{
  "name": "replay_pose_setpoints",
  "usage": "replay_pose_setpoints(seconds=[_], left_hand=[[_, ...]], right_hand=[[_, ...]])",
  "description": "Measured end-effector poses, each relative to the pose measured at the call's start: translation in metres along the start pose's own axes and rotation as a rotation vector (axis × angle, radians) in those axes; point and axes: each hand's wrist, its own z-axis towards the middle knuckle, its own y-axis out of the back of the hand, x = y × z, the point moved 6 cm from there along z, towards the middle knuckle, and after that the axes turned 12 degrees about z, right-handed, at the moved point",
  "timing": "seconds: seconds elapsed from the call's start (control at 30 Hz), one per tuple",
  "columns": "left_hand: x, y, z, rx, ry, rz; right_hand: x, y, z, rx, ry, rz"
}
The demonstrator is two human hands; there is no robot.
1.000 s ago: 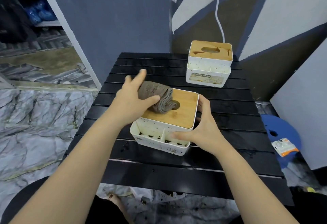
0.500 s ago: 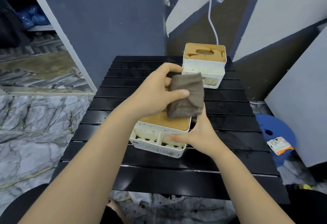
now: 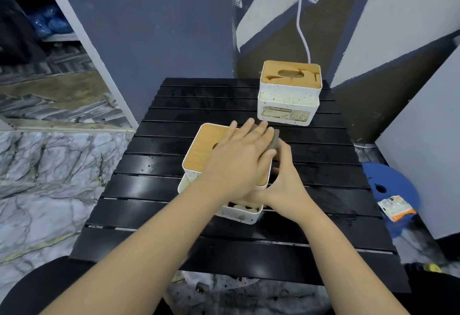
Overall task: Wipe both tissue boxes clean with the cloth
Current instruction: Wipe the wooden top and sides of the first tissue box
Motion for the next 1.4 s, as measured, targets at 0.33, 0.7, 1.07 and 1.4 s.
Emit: replay_pose_setpoints(seconds=[0.33,0.7,1.07,1.4], left_hand=[[0.070,0.003,-0.012,0.006,0.256,-0.096],[0.051,-0.011,-0.069,-0.121,0.602,0.116],[-0.042,-0.017,-0.084,-0.306,0.320,0.160],[0.060,-0.016,-0.115,-0.414,0.368,-0.110]], right_hand=[[0.002,-0.005,0.000,-0.013,-0.011,-0.064],[0.001,-0.010,0.000,-0.023,-0.005,-0.059],[-0.002,-0.008,0.003,-0.037,-0.034,-0.086],[0.007,-0.009,0.000,0.019,-0.090,-0.125]])
